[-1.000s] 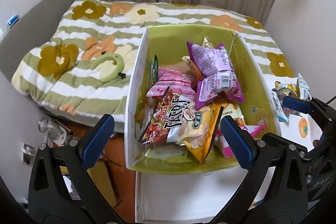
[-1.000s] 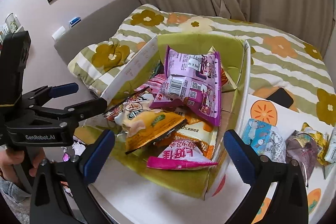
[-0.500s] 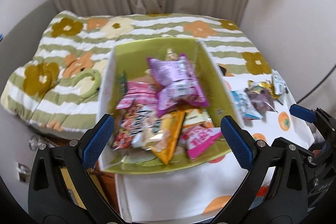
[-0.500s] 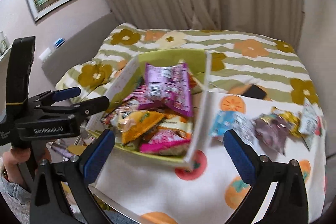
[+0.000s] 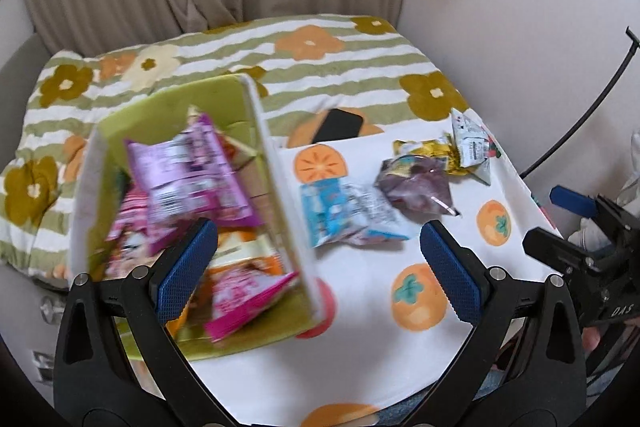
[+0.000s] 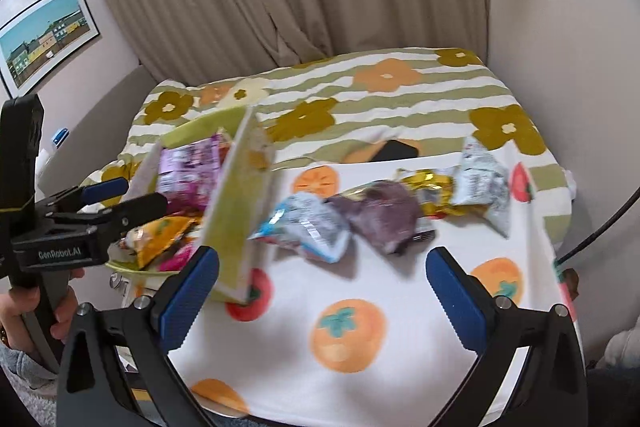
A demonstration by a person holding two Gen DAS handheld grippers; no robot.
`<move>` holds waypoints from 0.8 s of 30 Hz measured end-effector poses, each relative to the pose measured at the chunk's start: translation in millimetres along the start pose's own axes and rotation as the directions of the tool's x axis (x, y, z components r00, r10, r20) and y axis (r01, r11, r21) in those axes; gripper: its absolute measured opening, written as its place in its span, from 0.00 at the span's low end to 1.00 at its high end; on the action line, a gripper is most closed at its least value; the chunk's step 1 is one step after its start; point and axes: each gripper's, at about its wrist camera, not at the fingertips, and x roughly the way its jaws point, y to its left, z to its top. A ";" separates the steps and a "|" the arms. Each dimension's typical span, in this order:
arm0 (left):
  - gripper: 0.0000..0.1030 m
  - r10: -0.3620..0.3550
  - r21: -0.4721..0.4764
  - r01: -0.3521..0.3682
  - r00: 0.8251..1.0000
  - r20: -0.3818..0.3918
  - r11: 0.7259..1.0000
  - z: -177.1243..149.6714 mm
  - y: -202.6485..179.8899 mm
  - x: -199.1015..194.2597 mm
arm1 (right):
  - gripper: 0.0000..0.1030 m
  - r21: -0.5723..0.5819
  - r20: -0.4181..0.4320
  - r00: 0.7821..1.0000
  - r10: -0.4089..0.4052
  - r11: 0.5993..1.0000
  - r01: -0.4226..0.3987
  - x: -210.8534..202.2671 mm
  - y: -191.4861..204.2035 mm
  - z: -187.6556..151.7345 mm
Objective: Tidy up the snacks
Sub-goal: 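Move both grippers back to the remaining snacks, then grasp the white-blue bag with the left gripper while the right grasps the purple-brown bag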
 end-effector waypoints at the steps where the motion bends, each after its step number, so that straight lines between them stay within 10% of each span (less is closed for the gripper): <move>1: 0.98 0.005 -0.003 -0.005 1.000 -0.011 1.000 3.5 -8.2 7.9 | 1.00 -0.007 -0.007 1.000 0.002 1.000 -0.003 2.6 -9.4 4.5; 12: 0.98 0.102 -0.052 -0.110 0.985 -0.141 0.993 19.6 -48.2 91.1 | 1.00 -0.146 -0.132 0.985 0.106 0.981 -0.126 56.8 -69.5 49.2; 24: 0.98 0.296 0.093 -0.281 0.907 -0.299 0.955 18.2 -64.3 194.0 | 1.00 -0.214 -0.307 0.925 0.222 0.931 -0.295 149.7 -88.4 60.6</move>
